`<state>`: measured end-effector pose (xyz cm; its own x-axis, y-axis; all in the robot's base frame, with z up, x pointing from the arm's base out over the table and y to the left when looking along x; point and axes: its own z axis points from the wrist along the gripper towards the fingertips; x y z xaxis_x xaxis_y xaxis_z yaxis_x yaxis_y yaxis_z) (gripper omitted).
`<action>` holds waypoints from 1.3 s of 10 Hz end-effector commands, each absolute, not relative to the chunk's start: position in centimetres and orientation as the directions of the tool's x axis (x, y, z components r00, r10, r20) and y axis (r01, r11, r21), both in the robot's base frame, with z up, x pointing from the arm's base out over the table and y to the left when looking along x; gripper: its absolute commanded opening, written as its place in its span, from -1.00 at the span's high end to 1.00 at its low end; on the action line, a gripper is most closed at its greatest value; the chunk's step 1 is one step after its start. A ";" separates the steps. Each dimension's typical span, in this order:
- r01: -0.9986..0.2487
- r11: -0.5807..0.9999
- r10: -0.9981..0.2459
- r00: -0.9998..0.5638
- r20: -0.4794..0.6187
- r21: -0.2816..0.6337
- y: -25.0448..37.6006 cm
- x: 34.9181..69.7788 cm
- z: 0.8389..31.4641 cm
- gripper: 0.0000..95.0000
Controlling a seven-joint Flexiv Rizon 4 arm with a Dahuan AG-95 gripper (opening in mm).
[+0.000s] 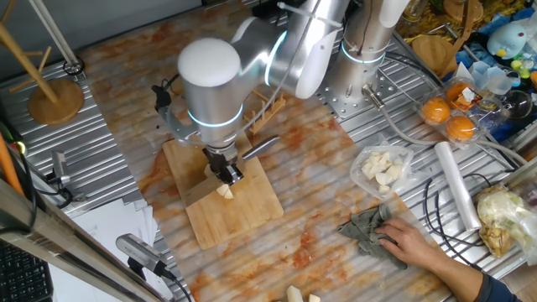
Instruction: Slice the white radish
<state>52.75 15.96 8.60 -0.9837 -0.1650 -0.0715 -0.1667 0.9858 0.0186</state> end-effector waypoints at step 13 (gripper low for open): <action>-0.160 0.987 -0.159 -0.986 -0.054 0.022 15.8 54.7 7.7 1.00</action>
